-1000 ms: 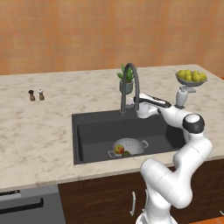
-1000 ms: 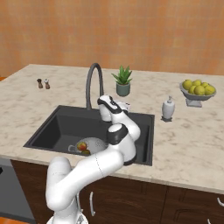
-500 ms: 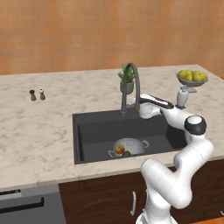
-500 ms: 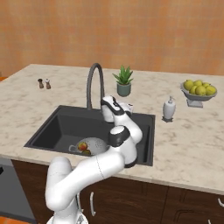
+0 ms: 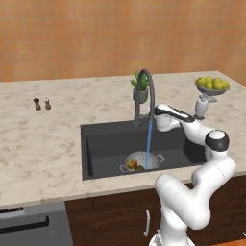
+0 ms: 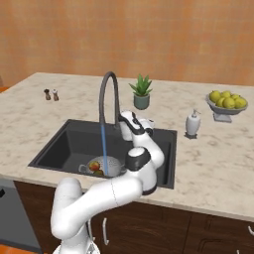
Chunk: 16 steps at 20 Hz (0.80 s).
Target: Put the colander in the sink, put the mango, apple in the colander, and turn on the sink faucet and pour water over the colander.
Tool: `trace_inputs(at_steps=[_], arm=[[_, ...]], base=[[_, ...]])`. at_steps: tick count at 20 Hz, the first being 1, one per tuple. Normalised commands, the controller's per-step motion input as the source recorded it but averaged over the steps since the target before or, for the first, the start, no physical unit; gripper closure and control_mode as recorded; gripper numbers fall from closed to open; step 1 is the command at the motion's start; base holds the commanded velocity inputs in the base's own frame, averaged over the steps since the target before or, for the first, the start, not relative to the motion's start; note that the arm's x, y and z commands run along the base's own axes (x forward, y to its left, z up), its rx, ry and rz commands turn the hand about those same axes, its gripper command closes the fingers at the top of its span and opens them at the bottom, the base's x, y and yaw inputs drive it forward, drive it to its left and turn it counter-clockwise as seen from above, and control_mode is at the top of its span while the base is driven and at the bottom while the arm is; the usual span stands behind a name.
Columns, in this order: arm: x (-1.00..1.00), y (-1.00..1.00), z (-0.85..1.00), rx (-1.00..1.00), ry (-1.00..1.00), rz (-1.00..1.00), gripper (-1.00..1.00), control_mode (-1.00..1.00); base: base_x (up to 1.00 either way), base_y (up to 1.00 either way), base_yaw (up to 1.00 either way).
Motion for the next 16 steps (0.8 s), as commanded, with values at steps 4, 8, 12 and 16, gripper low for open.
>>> trace_inputs(at_steps=[4,8,12,16], arm=[[0.0,-0.69,0.0,0.02,0.0,0.01,-1.0,-1.0],[0.0,-0.46,0.0,0.01,0.01,0.0,-1.0,-1.0],[0.0,-0.24,0.0,0.0,0.02,0.0,-1.0,-1.0],[0.0,-0.03,0.0,0.0,0.0,0.0,-1.0,-1.0]], base=[[0.0,0.0,0.0],[0.0,0.0,0.0],[0.0,0.0,0.0],[0.0,0.0,0.0]])
